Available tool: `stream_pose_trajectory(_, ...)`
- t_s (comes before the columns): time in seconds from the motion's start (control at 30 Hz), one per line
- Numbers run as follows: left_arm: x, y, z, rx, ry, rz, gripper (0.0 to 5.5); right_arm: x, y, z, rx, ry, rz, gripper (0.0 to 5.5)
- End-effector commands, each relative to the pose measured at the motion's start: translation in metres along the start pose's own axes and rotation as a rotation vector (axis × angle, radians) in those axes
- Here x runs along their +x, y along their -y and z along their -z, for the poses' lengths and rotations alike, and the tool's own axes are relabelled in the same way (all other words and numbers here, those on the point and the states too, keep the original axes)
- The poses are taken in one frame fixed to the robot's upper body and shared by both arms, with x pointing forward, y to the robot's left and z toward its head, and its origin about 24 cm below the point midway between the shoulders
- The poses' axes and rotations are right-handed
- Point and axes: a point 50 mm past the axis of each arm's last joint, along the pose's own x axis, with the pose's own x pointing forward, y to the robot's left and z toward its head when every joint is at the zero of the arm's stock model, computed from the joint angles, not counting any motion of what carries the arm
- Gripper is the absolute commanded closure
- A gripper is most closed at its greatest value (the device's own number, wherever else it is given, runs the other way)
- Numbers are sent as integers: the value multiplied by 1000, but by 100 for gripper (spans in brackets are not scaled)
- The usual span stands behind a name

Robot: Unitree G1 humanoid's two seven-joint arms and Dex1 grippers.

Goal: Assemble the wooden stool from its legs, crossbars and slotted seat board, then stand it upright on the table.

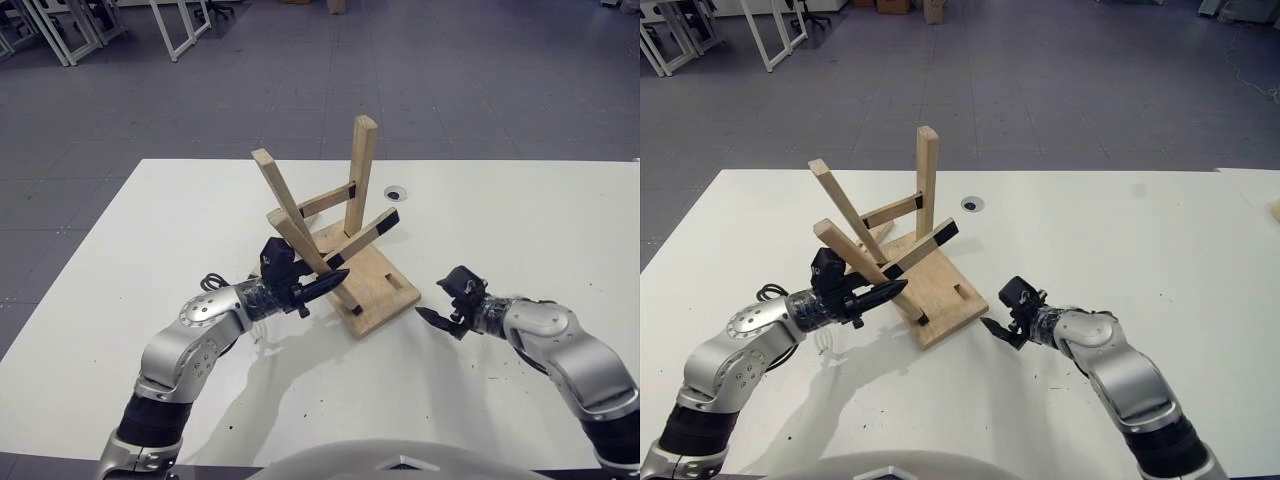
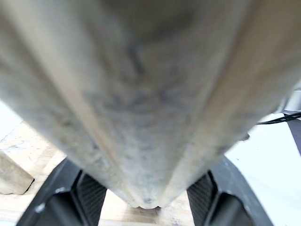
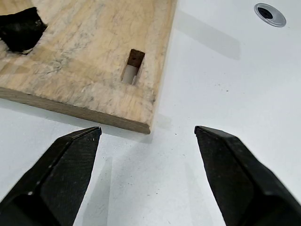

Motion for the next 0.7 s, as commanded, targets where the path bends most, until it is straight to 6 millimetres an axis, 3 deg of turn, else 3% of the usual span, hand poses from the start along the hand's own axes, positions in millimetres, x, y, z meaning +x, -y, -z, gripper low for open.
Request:
stream_pose_trajectory(0.03, -5, -4, 18, -36, -123, -74, 345, 1, -3, -2, -36, 1, -7, 182)
stream_pose_trajectory(0.17, -6, -7, 24, -2, -176, -93, 345, 1, -2, -5, -32, 12, 1, 182)
stream_pose_trajectory(0.3, -9, -7, 52, 58, -329, -155, 345, -1, -3, -8, -37, 23, 3, 182)
stream_pose_trajectory(0.47, -11, -3, 67, 87, -386, -188, 345, -2, -3, -8, -36, 22, 10, 182)
stream_pose_trajectory(0.57, -14, 6, 77, 42, -426, -145, 345, -3, -2, -7, -34, 18, 14, 182)
stream_pose_trajectory(0.7, -40, 12, 93, -57, -689, 29, 345, -3, -1, -9, -25, 22, 17, 182)
